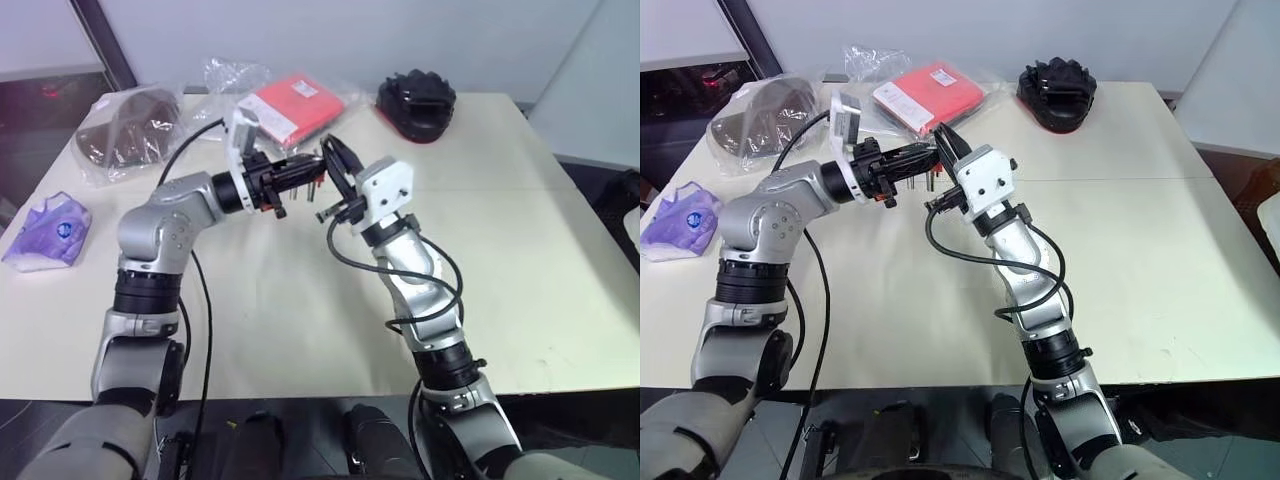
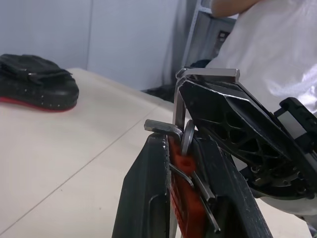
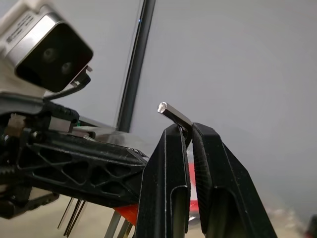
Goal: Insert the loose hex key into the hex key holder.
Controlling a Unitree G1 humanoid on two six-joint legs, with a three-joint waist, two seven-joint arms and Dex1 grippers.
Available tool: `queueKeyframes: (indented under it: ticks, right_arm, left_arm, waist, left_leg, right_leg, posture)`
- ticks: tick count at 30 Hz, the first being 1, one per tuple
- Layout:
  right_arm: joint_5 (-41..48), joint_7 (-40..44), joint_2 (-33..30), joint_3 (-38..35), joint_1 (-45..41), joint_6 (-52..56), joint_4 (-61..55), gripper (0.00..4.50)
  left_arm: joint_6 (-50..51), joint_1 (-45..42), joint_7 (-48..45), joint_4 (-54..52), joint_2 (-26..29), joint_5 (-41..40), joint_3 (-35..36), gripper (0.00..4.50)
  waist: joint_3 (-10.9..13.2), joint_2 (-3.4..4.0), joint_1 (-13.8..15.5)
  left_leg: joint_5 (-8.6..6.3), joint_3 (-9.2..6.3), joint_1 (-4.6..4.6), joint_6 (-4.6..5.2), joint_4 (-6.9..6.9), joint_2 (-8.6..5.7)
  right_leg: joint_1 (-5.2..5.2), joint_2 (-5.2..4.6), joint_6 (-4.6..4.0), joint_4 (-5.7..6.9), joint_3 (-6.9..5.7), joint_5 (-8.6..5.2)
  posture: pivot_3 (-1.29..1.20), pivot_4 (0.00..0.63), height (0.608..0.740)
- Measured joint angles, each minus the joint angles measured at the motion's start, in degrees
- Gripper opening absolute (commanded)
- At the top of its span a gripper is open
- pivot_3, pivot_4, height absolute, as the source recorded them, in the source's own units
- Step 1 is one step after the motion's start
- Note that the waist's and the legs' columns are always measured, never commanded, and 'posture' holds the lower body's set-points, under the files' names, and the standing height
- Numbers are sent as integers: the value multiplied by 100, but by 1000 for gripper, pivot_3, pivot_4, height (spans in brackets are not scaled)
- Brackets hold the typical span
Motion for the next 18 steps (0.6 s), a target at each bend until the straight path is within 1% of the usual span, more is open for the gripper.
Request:
queueKeyframes:
  ticks: [4,5,7,8,9,13,15,18]
  right_arm:
    - [-58,-1,-64,5,-1,16,-31,24]
    - [-71,-4,-69,5,0,10,-35,755]
    - [-66,-10,-80,-17,15,19,-57,1492]
    - [-59,-11,-81,-56,24,39,-81,2066]
    - [-38,-12,-82,-96,36,75,-117,2499]
    - [239,82,-190,-257,109,449,-396,2499]
    - [466,176,-282,-339,217,752,-728,2499]
    - [1077,396,-697,-769,630,1475,-1511,2499]
  left_arm:
    - [0,0,-4,0,-7,-1,0,547]
    - [-2,0,-2,-1,-10,-1,1,547]
    - [-2,3,6,-1,-3,0,14,547]
    - [-3,4,7,-1,-3,0,27,547]
    - [-3,5,10,-3,-1,0,32,547]
    - [-3,11,10,-71,-11,-1,28,547]
    - [-3,12,4,-148,-36,-7,16,547]
    - [0,61,-15,-209,-7,-11,31,547]
  waist:
    - [0,0,4]
    - [0,0,2]
    - [0,0,2]
    - [0,0,2]
    - [0,0,1]
    - [0,0,4]
    - [0,0,13]
    - [0,0,32]
  left_leg:
    - [0,0,0,0,0,-1]
    - [0,0,0,0,0,-1]
    - [0,0,0,0,0,-1]
    - [0,0,0,0,0,-1]
    - [0,0,0,0,0,-1]
    - [0,-1,0,0,0,-1]
    - [0,-1,-1,0,0,-1]
    - [0,-2,-2,0,0,-3]
  right_leg:
    - [0,0,0,0,0,0]
    - [0,0,0,0,0,0]
    - [0,0,0,0,0,0]
    - [0,0,0,0,0,0]
    - [0,0,0,0,0,0]
    - [0,0,0,0,0,0]
    - [1,-1,0,-1,0,0]
    - [6,-3,1,-10,0,0]
  posture:
    - [0,150,740]
    - [0,150,740]
    - [0,150,740]
    - [0,150,740]
    - [0,150,740]
    - [0,150,740]
    - [0,150,740]
    - [0,150,740]
